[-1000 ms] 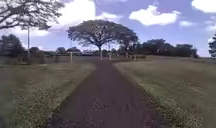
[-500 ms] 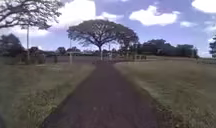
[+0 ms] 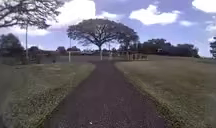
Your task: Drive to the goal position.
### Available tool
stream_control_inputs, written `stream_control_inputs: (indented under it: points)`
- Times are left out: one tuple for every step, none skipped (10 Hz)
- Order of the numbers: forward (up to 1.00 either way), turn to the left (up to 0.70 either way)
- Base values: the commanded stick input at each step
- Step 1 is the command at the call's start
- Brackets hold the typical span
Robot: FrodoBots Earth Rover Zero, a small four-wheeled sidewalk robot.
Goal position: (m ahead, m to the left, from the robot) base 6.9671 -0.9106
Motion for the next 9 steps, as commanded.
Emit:
stream_control_inputs:
  points:
    - [0.50,0.00]
    - [0.50,-0.30]
    - [0.50,-0.36]
    - [0.50,-0.10]
    - [0.50,0.00]
    - [0.50,0.00]
    - [0.50,0.00]
    - [0.50,0.00]
    - [0.50,0.00]
